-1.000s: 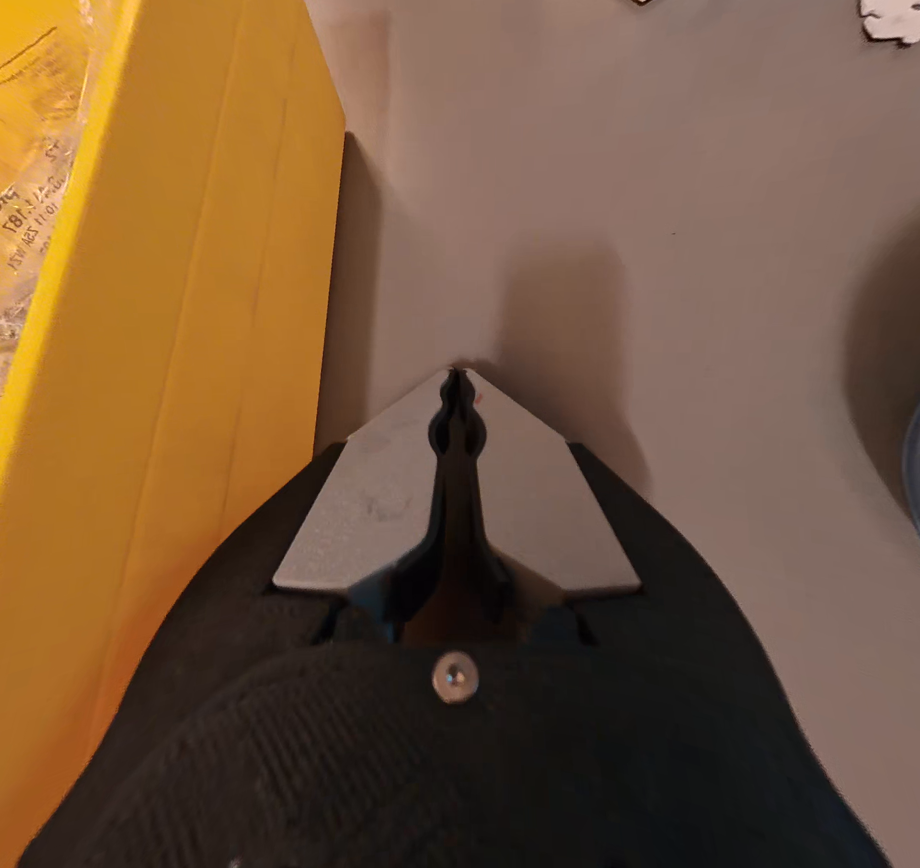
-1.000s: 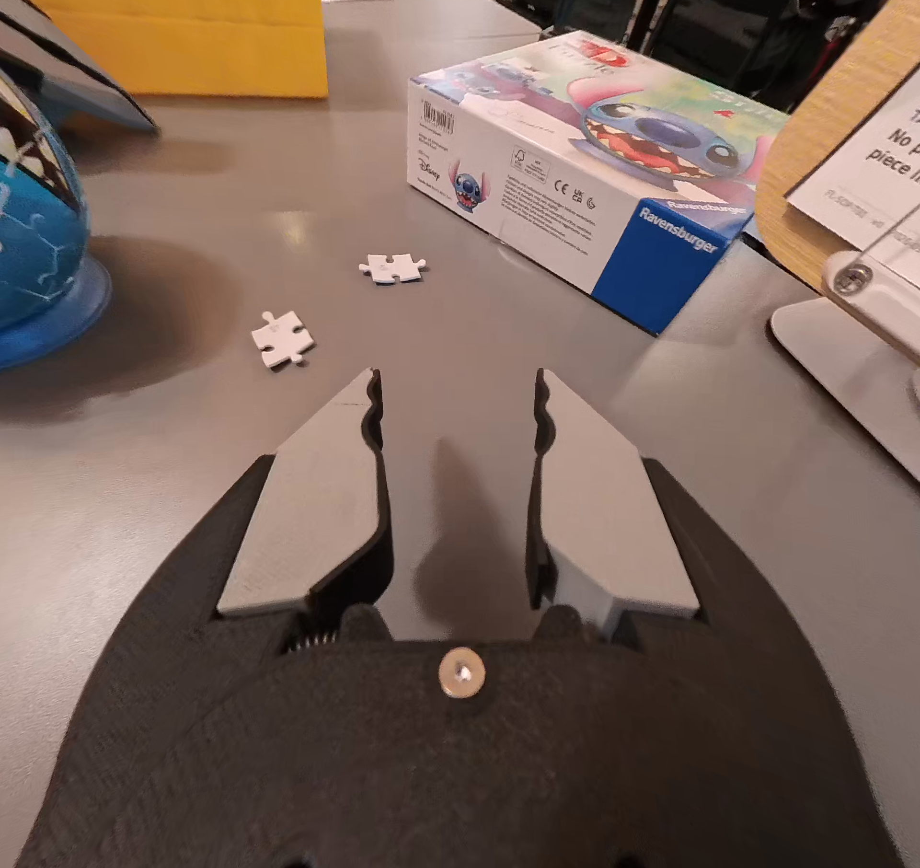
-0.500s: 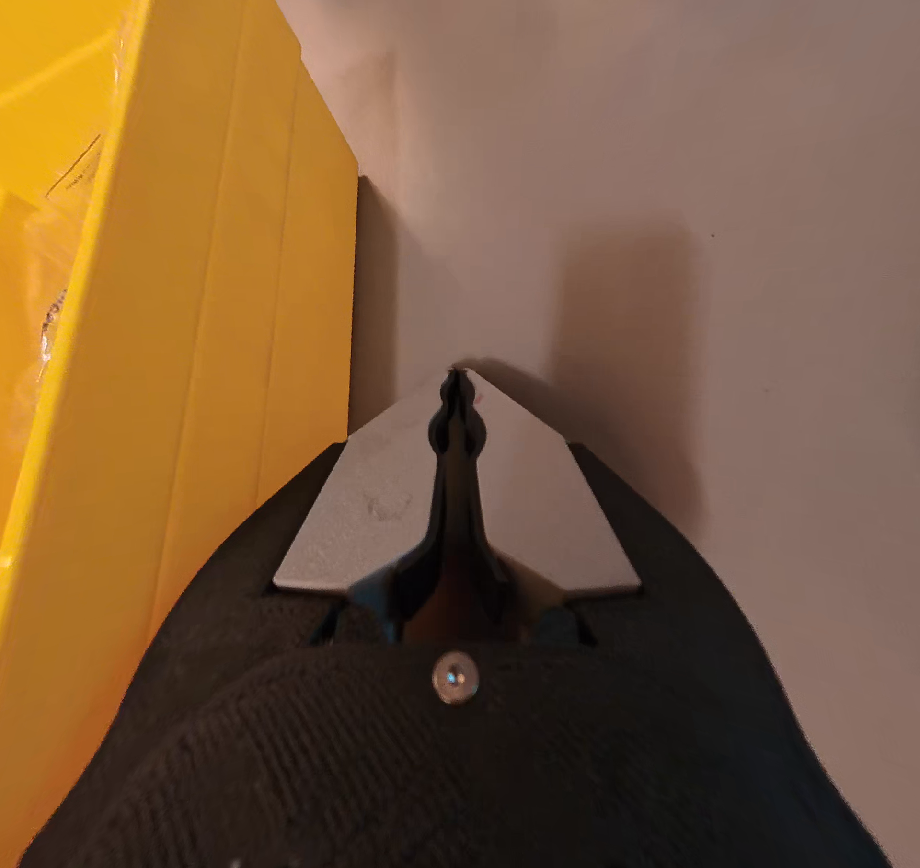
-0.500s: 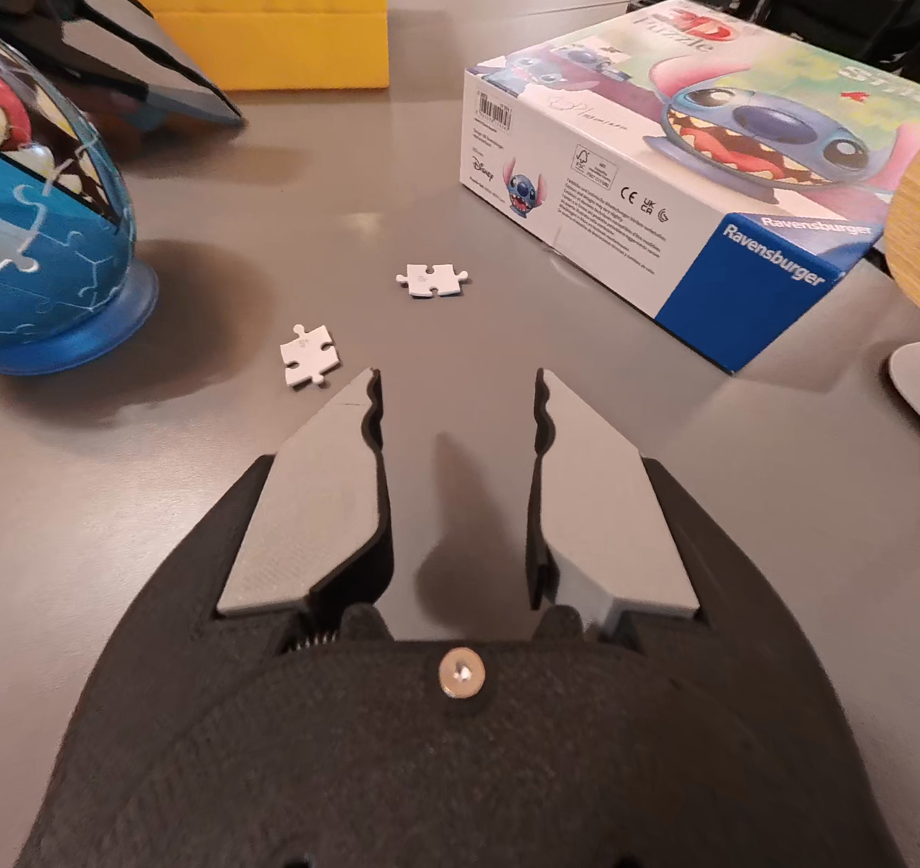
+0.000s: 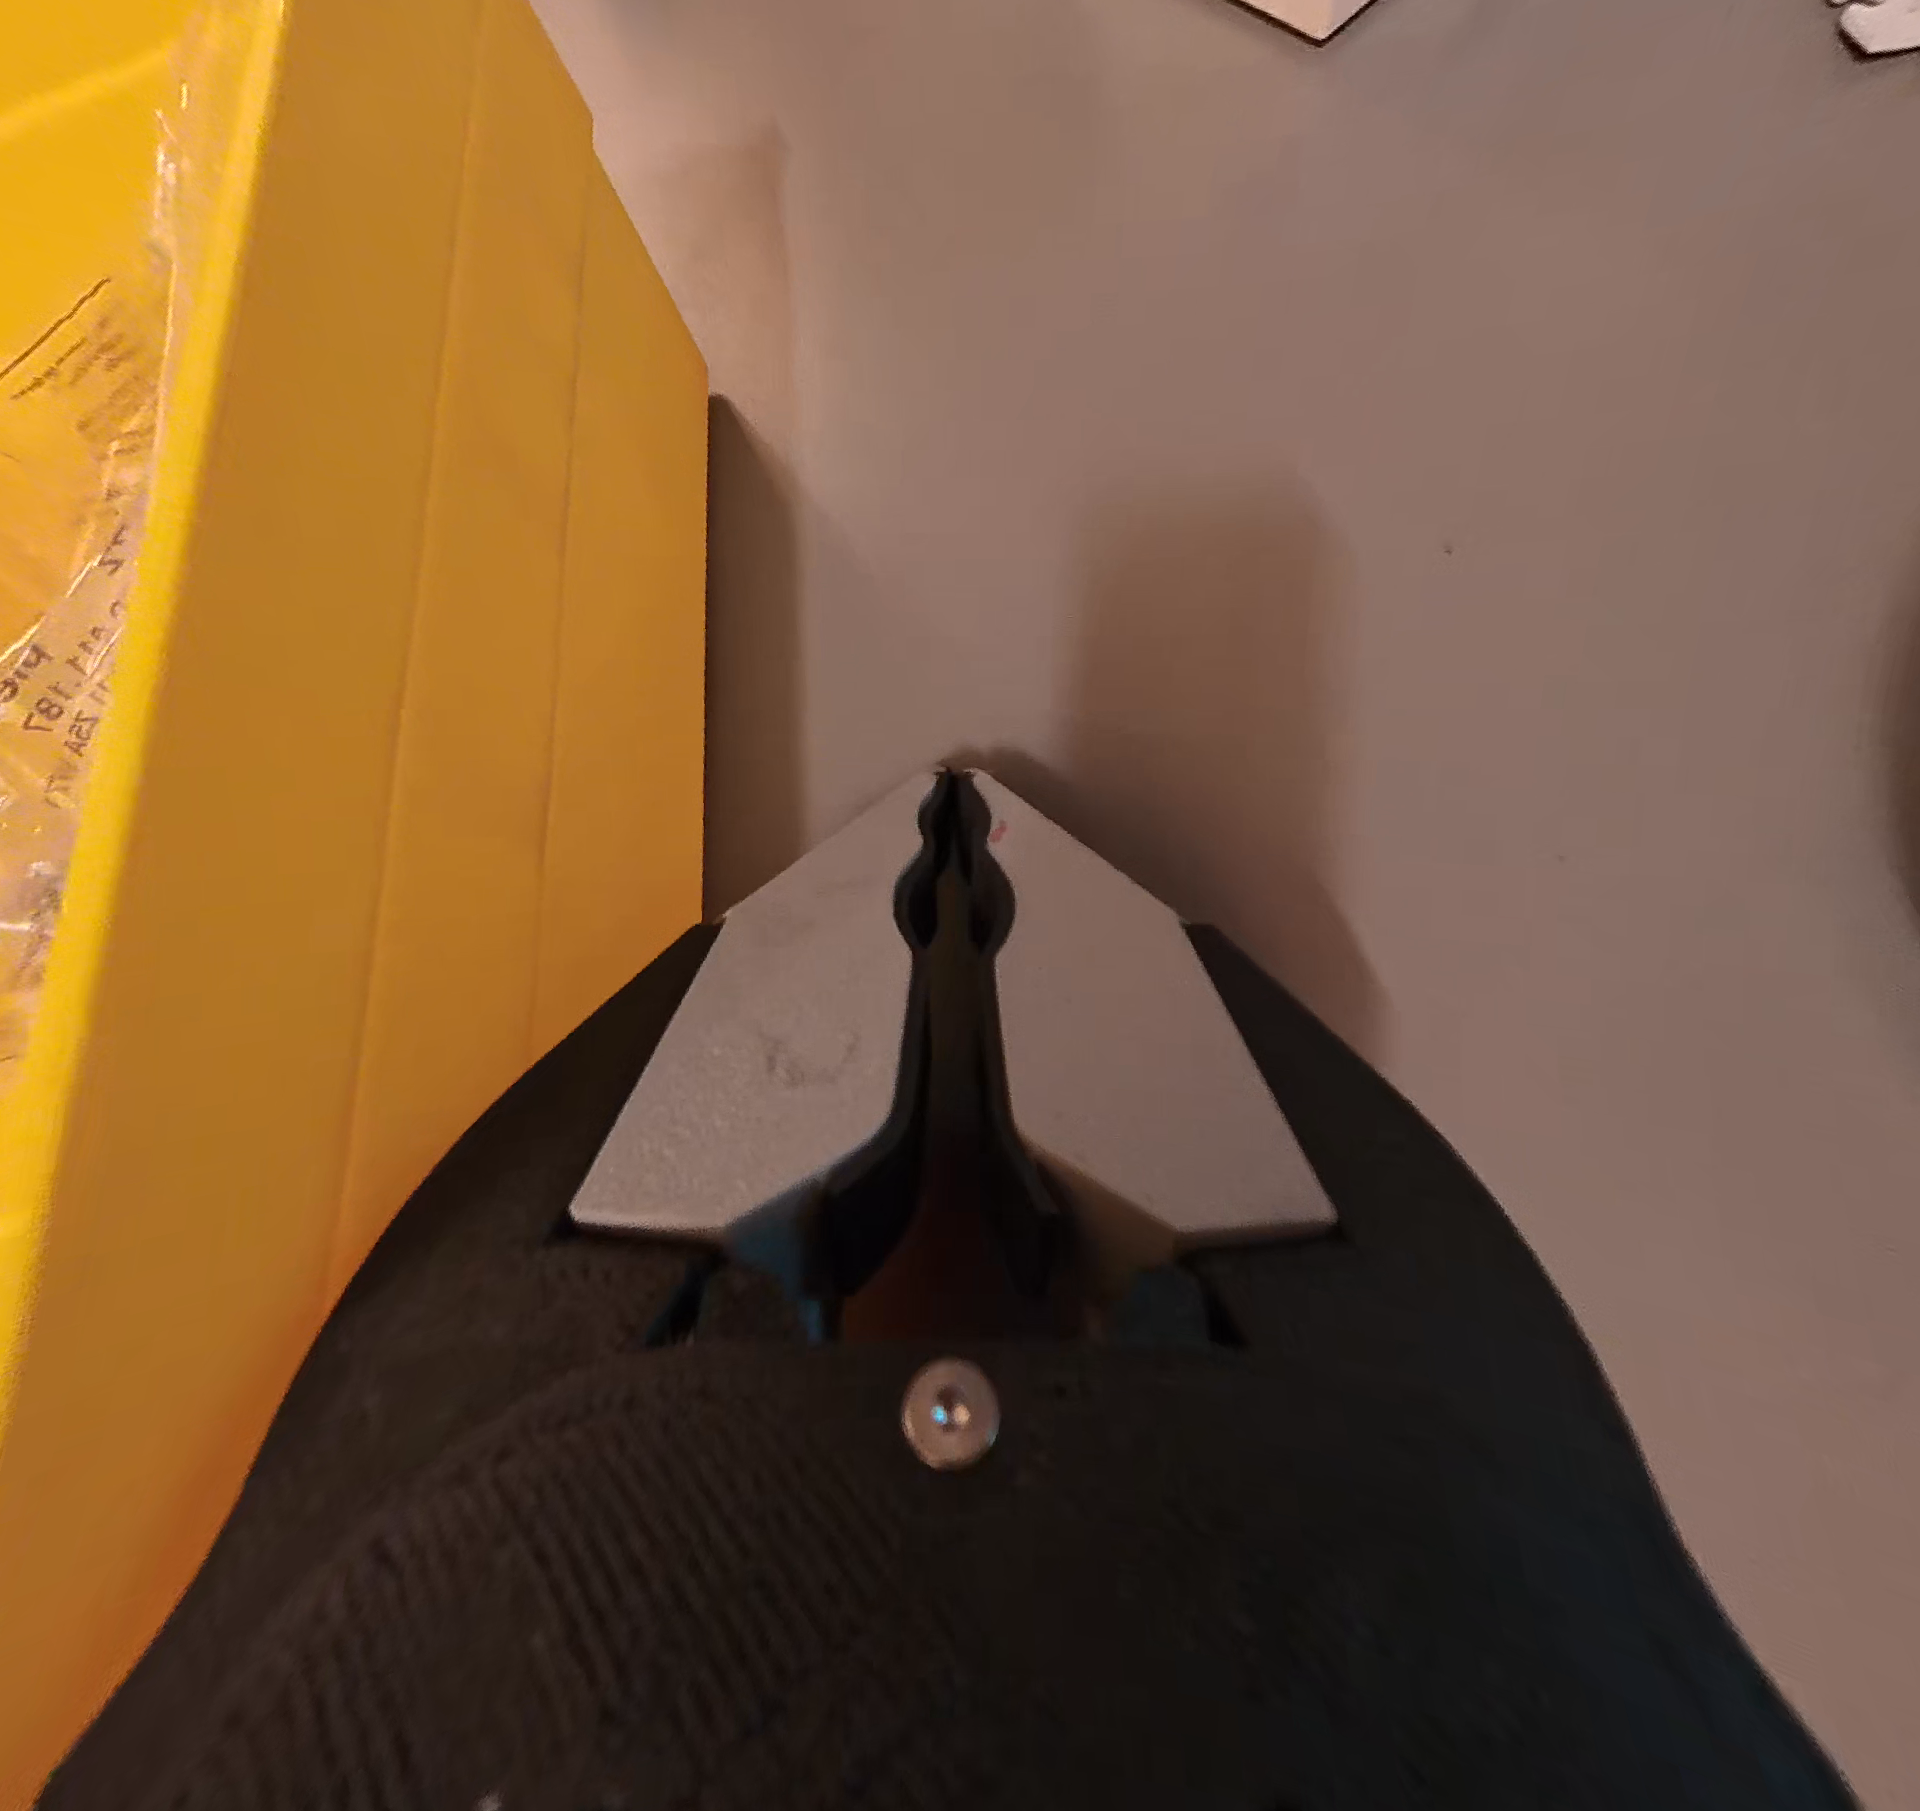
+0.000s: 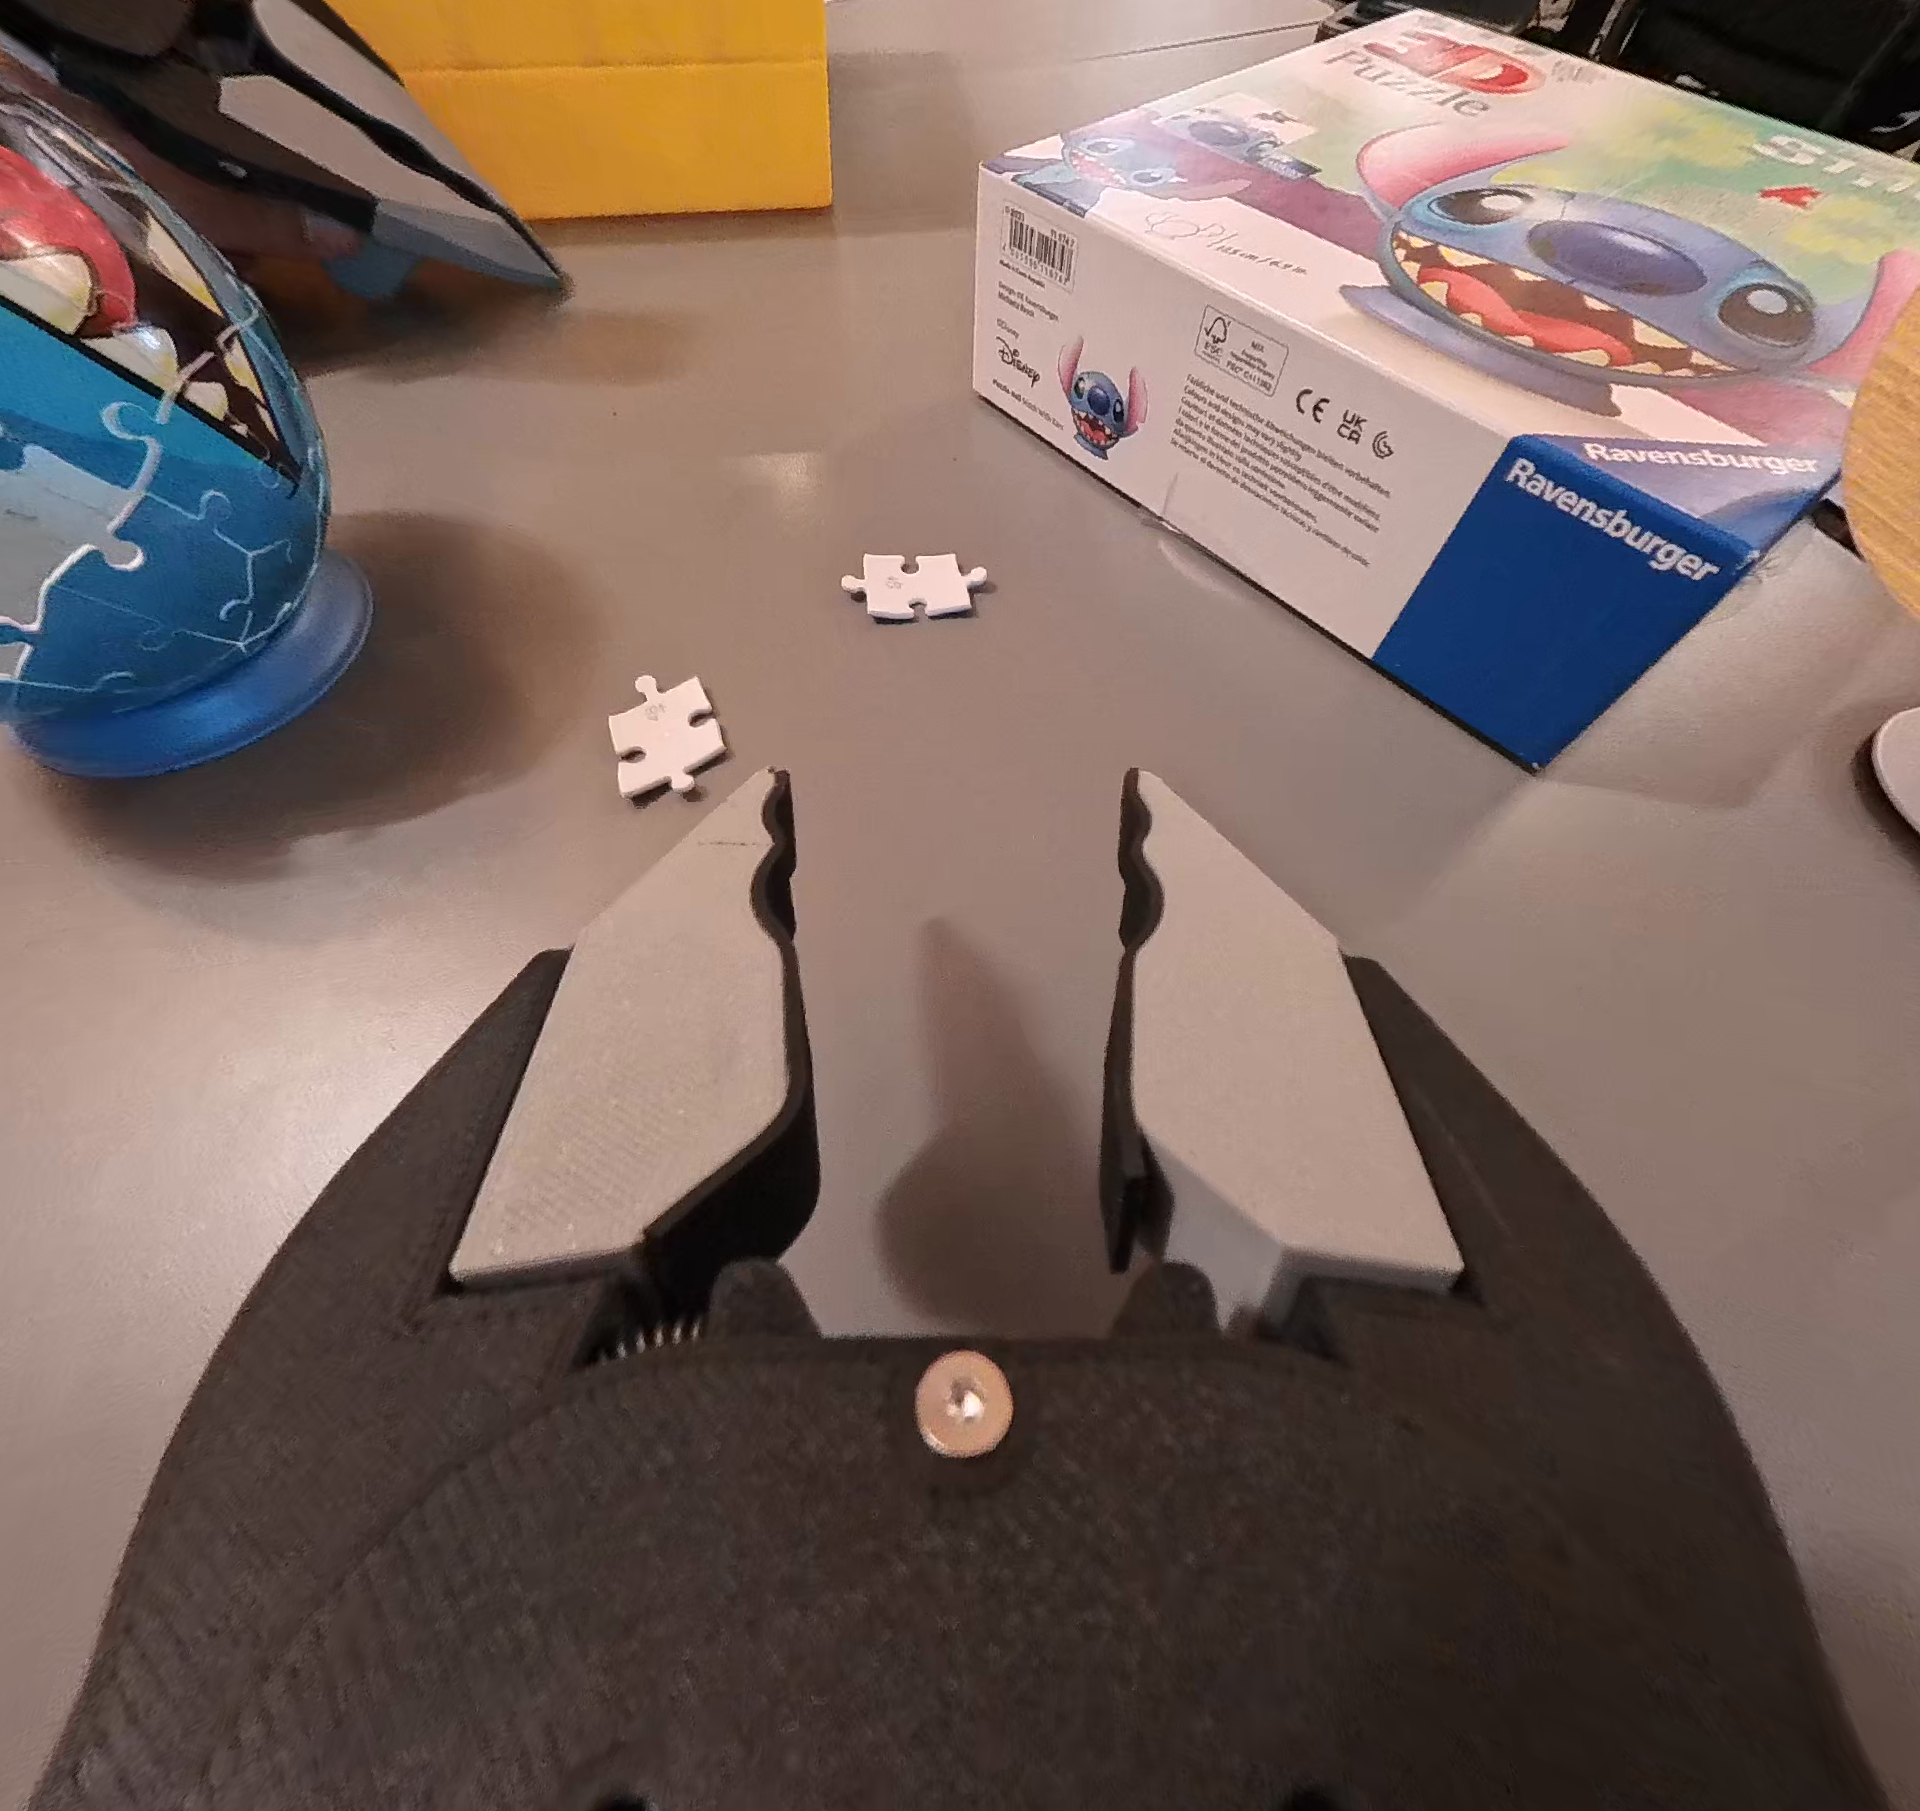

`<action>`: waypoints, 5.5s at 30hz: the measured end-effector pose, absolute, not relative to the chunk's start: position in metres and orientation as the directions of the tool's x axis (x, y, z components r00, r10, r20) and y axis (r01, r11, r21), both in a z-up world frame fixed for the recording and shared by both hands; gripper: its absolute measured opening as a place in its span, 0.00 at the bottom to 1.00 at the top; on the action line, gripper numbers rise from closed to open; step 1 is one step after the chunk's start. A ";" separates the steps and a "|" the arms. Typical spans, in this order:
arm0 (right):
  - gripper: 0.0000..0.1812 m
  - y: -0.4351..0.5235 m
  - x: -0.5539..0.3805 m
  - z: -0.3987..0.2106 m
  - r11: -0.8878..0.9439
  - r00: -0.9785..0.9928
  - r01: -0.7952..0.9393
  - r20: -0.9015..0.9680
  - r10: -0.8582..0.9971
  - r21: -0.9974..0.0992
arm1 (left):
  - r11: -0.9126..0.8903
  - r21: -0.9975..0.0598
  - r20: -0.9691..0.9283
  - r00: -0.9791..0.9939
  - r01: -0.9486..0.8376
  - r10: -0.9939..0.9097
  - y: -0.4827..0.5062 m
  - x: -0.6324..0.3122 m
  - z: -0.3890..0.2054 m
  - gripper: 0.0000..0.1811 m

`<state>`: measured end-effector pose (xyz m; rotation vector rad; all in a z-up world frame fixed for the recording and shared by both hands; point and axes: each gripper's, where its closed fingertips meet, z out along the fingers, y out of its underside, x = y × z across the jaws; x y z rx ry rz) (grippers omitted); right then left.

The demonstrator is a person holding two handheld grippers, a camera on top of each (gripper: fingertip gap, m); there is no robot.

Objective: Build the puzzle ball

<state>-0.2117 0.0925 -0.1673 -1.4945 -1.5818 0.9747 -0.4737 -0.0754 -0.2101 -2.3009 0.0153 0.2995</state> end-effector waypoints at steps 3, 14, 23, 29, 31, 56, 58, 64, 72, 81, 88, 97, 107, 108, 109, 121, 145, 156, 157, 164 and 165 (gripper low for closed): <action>0.33 0.090 -0.212 -0.167 0.055 -0.055 0.437 0.034 0.998 -0.898 | -0.681 -0.723 -0.229 0.970 -0.115 0.080 -0.072 -0.475 -0.210 0.00; 0.33 0.084 -0.204 -0.175 0.117 -0.043 0.480 0.110 0.993 -0.869 | -0.677 -0.731 -0.179 0.982 -0.088 0.065 -0.070 -0.472 -0.210 0.00; 0.33 0.081 -0.204 -0.179 0.126 -0.054 0.503 0.115 0.992 -0.855 | -0.672 -0.740 -0.080 0.996 -0.029 0.046 -0.070 -0.468 -0.210 0.00; 0.29 0.085 -0.206 -0.184 0.127 -0.055 0.526 0.115 0.992 -0.841 | -0.670 -0.743 0.000 1.000 0.008 0.012 -0.069 -0.463 -0.210 0.00; 0.32 0.091 -0.207 -0.183 0.140 -0.026 0.524 0.149 0.989 -0.840 | -0.670 -0.743 -0.021 1.000 -0.018 -0.003 -0.066 -0.462 -0.210 0.00; 0.38 0.077 -0.237 -0.156 -0.054 0.000 0.454 -0.061 0.998 -0.889 | -0.318 -0.940 -0.051 0.973 -0.123 -0.225 0.014 -0.406 -0.142 0.37; 0.35 0.059 -0.232 -0.160 -0.055 -0.109 0.478 -0.121 0.987 -0.877 | -0.350 -0.931 -0.009 0.965 -0.104 -0.261 0.013 -0.401 -0.149 0.36; 0.33 0.026 -0.231 -0.182 0.066 -0.264 0.558 -0.102 0.959 -0.827 | -0.465 -0.875 -0.004 0.962 -0.135 -0.272 0.015 -0.396 -0.174 0.38; 0.30 0.017 -0.242 -0.211 0.235 -0.307 0.634 0.039 0.951 -0.737 | -0.476 -0.871 0.009 0.966 -0.119 -0.258 0.014 -0.397 -0.175 0.29; 0.13 0.017 -0.249 -0.210 0.232 -0.316 0.630 0.028 0.948 -0.741 | -0.480 -0.869 0.005 0.966 -0.124 -0.260 0.014 -0.397 -0.175 0.27; 0.13 0.026 -0.255 -0.184 0.226 -0.262 0.537 0.093 0.960 -0.813 | -0.474 -0.868 0.042 0.931 -0.145 -0.362 0.013 -0.378 -0.173 0.19; 0.13 0.048 -0.287 -0.141 0.347 -0.180 0.387 0.299 0.937 -0.854 | -0.535 -0.845 0.395 0.697 0.019 -0.599 0.014 -0.319 -0.111 0.13; 0.13 0.038 -0.310 -0.137 0.550 -0.183 0.337 0.520 0.834 -0.764 | -0.659 -0.749 0.583 0.543 0.072 -0.604 0.020 -0.303 -0.127 0.14; 0.11 0.036 -0.309 -0.138 0.563 -0.190 0.329 0.531 0.826 -0.758 | -0.655 -0.752 0.585 0.537 0.079 -0.608 0.020 -0.303 -0.125 0.13; 0.00 0.032 -0.309 -0.137 0.570 -0.208 0.312 0.531 0.821 -0.760 | -0.652 -0.752 0.589 0.537 0.091 -0.604 0.021 -0.304 -0.124 0.13; 0.10 0.023 -0.310 -0.173 0.384 -0.327 0.445 0.252 0.911 -0.809 | -0.676 -0.737 0.503 0.689 0.025 -0.522 0.019 -0.336 -0.146 0.13; 0.15 -0.035 -0.343 -0.211 0.510 -0.680 0.496 0.051 0.732 -0.702 | -0.616 -0.780 0.434 0.809 0.115 -0.398 0.020 -0.372 -0.147 0.13; 0.24 0.007 -0.301 -0.202 0.293 -0.402 0.607 0.032 0.915 -0.739 | -0.597 -0.797 0.432 0.772 0.085 -0.467 0.005 -0.366 -0.140 0.15; 0.25 0.010 -0.291 -0.196 0.249 -0.377 0.606 0.002 0.926 -0.756 | -0.585 -0.805 0.451 0.746 0.101 -0.491 -0.004 -0.363 -0.132 0.16; 0.32 -0.017 -0.230 -0.143 -0.083 -0.489 0.506 -0.364 0.793 -0.859 | -0.501 -0.859 0.448 0.619 0.100 -0.645 -0.109 -0.344 -0.082 0.32; 0.36 -0.022 -0.228 -0.137 -0.137 -0.506 0.506 -0.421 0.753 -0.851 | -0.503 -0.860 0.437 0.626 0.081 -0.646 -0.123 -0.337 -0.084 0.38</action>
